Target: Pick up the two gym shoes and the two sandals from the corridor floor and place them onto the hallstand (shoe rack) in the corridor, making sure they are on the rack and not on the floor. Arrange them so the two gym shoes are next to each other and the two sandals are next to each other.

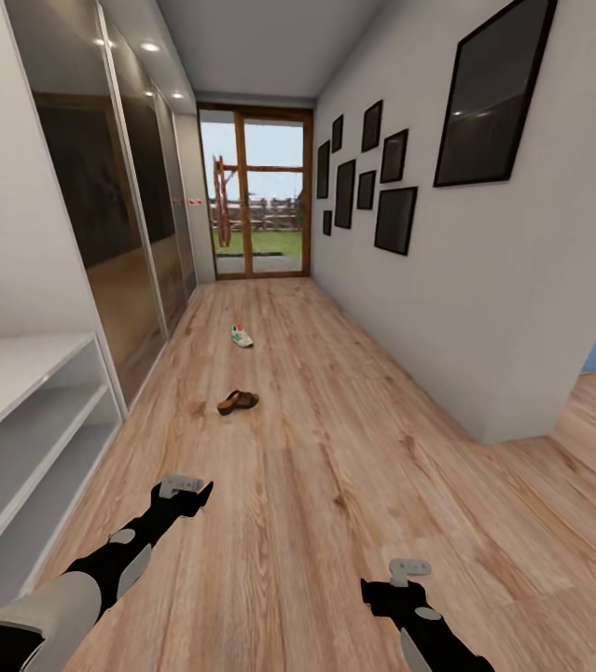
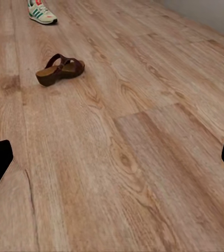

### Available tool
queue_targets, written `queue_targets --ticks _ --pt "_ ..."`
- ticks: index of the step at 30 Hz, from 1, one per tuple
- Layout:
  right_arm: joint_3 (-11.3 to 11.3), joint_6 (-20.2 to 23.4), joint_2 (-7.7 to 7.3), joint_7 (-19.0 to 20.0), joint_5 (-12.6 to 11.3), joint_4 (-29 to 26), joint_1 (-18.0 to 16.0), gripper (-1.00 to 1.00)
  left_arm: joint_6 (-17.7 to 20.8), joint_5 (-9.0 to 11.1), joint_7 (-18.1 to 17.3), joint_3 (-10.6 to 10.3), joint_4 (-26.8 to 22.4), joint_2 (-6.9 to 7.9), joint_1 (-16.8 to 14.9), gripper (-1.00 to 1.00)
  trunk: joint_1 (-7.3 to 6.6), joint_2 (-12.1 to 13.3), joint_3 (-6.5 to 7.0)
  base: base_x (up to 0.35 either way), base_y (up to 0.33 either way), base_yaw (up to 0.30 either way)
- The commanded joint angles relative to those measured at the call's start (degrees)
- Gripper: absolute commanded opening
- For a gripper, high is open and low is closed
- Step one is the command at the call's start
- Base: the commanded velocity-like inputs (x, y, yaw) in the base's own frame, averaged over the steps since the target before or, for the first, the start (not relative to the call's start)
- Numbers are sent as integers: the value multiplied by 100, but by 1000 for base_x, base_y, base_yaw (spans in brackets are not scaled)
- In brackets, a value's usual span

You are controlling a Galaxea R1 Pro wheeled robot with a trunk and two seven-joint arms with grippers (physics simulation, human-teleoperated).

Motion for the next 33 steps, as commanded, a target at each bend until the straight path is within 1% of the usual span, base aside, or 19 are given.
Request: queue_targets --ticks 1,21,33 --pt "42 32 -5 -38 -53 -13 -1 100 -14 60 -20 -40 5 3 -4 100 2 -2 -6 295 164 0" --pt "42 32 -5 -36 -56 -13 -1 100 -14 62 -20 -49 4 -6 -4 100 2 -2 -6 309 119 0" --pt "44 32 -5 -37 -49 -13 -1 100 -14 61 -20 -49 4 -6 -4 100 2 -2 -6 323 87 0"
